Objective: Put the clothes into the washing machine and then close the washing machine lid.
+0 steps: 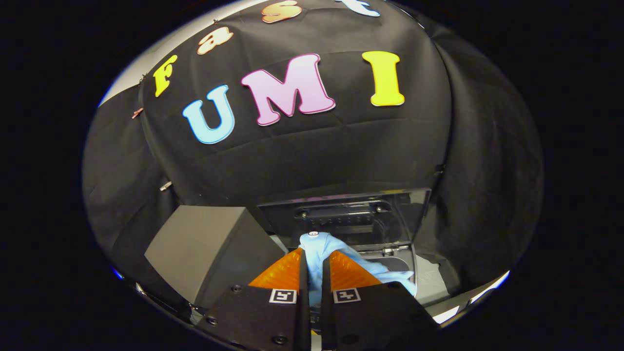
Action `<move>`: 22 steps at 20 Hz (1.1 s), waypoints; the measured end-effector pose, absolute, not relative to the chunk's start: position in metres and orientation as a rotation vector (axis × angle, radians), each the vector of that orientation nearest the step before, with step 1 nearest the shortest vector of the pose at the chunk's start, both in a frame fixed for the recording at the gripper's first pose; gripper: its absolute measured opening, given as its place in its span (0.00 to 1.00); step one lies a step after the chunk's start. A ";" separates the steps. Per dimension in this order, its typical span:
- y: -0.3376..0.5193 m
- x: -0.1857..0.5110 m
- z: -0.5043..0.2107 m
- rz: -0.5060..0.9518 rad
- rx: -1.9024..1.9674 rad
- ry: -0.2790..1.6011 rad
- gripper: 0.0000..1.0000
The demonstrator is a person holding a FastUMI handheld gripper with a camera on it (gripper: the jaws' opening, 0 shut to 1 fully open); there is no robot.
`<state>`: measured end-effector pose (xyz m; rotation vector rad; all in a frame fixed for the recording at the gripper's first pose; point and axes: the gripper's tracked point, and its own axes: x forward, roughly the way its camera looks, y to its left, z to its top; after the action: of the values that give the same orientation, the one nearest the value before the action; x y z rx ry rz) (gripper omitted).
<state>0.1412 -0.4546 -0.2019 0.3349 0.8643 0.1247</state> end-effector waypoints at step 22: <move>-0.439 0.138 -0.281 0.153 0.264 0.998 0.13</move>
<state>0.1382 -0.4386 -0.2810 0.2641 0.9981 0.1525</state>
